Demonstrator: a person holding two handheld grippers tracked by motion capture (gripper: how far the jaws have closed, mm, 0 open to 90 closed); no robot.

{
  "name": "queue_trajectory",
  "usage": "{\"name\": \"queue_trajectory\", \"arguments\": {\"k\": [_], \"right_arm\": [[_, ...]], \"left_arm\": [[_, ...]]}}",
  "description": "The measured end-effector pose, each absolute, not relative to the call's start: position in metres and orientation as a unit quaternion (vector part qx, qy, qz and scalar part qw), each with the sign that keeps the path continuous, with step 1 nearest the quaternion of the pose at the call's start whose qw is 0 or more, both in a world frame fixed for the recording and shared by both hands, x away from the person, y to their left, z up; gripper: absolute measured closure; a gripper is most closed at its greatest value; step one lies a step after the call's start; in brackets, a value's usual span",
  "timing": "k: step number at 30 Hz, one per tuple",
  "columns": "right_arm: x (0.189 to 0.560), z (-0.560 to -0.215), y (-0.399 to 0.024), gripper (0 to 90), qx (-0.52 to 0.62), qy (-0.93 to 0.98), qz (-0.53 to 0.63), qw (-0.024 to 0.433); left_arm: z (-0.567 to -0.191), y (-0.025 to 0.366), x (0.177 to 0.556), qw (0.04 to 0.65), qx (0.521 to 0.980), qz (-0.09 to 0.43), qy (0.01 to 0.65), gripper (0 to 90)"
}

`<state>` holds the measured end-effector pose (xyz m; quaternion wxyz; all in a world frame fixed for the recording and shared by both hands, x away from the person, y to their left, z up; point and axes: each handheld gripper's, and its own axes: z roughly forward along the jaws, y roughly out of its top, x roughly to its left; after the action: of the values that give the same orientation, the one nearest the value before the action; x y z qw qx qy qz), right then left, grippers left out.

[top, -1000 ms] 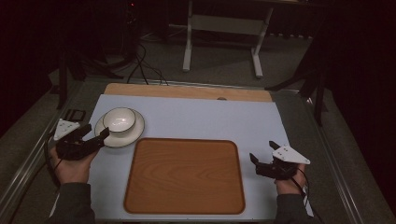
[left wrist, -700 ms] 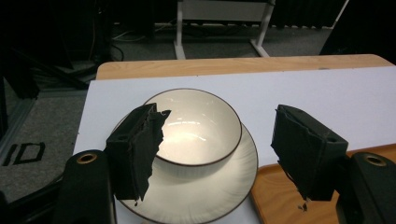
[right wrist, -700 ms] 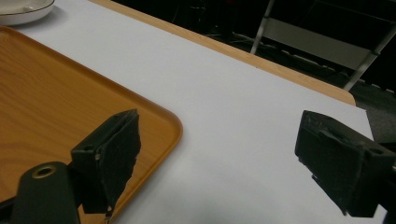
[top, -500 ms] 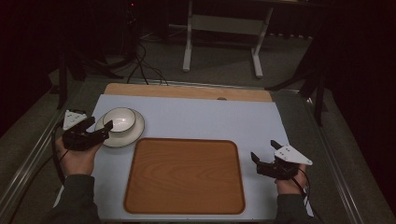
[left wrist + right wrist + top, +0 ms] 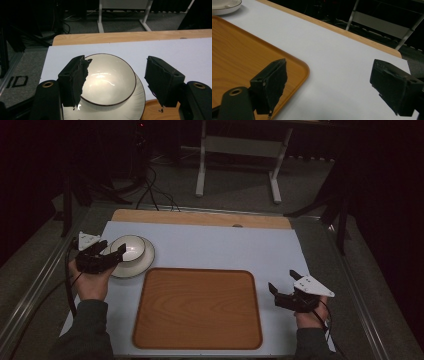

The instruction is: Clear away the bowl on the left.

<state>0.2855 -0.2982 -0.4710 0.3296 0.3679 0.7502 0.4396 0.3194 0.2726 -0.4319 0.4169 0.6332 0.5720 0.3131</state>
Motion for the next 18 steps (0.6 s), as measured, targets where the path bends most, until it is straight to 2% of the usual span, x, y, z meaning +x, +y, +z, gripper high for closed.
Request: {"name": "queue_trajectory", "arguments": {"k": [18], "right_arm": [[0.285,-0.471,-0.297,13.8,0.367,0.751,0.439,0.33]], "left_arm": [[-0.46,0.289,0.352,0.364,0.629,0.303,0.617,34.6]]}}
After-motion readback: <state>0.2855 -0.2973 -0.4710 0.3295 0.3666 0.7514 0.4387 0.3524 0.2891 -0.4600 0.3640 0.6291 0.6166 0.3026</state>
